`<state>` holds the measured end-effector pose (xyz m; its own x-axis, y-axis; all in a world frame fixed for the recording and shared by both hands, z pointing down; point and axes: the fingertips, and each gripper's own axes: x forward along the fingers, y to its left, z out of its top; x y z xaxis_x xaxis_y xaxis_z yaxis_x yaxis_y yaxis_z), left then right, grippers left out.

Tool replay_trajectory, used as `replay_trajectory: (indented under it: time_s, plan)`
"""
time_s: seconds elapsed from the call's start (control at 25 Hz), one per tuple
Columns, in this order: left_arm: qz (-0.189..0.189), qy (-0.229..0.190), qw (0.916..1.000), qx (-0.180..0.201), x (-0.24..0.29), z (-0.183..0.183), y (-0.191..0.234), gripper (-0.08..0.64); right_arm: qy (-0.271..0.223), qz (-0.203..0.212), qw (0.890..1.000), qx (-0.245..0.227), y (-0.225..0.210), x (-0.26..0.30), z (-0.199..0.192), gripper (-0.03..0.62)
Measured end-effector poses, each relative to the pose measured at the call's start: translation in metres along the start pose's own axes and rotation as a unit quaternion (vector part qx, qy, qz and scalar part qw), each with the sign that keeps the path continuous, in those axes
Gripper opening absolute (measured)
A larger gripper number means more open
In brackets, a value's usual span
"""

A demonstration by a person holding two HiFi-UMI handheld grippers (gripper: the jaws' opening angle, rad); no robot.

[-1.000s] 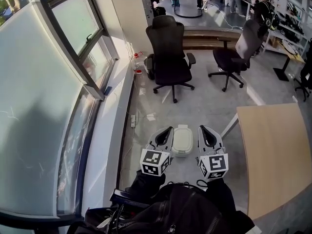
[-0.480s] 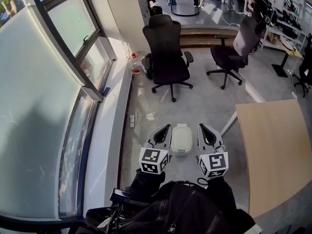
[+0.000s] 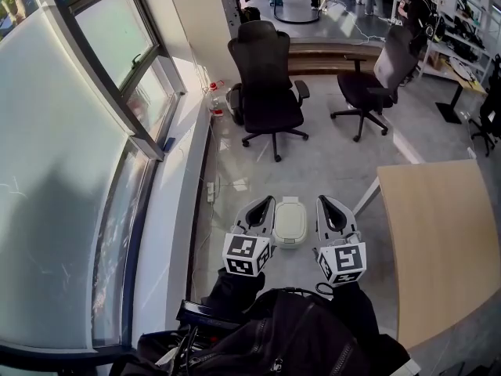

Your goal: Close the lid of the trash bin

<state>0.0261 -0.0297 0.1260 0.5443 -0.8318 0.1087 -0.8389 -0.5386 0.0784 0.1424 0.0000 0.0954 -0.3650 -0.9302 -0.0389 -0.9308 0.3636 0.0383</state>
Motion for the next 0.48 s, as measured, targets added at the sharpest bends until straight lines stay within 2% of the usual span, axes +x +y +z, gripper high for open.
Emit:
replay_trajectory:
  time_s: [0.48]
  plan:
    - [0.002, 0.004, 1.0, -0.001, 0.0055, -0.0025, -0.0032, 0.002, 0.005, 0.006, 1.0, 0.004, -0.0033, 0.0004, -0.0056, 0.005]
